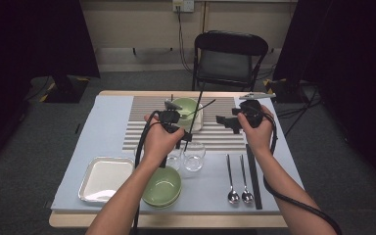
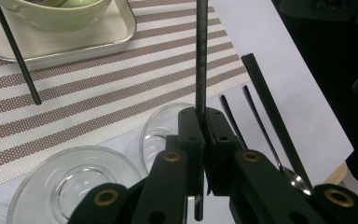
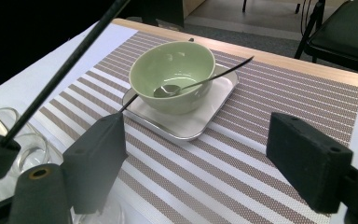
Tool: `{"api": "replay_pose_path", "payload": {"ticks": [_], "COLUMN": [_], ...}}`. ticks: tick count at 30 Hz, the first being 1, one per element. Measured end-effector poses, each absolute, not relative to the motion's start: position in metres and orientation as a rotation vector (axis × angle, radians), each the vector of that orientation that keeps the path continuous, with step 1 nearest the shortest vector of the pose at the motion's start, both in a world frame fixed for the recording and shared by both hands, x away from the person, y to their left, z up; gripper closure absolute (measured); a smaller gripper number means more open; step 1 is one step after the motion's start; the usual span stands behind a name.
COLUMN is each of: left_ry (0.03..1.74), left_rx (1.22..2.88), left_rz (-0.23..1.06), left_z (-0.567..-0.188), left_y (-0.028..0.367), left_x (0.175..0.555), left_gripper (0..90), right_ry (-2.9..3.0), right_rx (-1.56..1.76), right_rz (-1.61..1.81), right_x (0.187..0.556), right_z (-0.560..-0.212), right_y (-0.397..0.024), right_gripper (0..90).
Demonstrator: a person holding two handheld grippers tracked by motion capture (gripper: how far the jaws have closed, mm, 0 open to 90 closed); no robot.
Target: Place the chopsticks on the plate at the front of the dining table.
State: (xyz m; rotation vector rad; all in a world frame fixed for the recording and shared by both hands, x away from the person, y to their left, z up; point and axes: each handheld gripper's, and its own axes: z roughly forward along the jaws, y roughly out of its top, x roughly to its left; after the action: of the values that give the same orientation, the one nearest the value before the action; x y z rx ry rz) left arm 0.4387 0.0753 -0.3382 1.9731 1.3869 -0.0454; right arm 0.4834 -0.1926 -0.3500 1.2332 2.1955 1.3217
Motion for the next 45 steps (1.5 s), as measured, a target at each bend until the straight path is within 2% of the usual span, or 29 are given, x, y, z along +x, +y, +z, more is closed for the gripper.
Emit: {"api": "replay_pose_path", "payload": {"ticks": [45], "left_ry": [1.466], "left_rx": [1.928], "left_rz": [-0.009], "left_z": [-0.336], "left_y": [0.101], "left_x": [0.444], "left_gripper": [87.1], "right_ry": [2.212], "right_rx": [1.27], "right_rz": [1.225], "right_x": [0.477], "right_z": [-0.391], "right_y": [-0.234], "right_gripper": [18.9]}}
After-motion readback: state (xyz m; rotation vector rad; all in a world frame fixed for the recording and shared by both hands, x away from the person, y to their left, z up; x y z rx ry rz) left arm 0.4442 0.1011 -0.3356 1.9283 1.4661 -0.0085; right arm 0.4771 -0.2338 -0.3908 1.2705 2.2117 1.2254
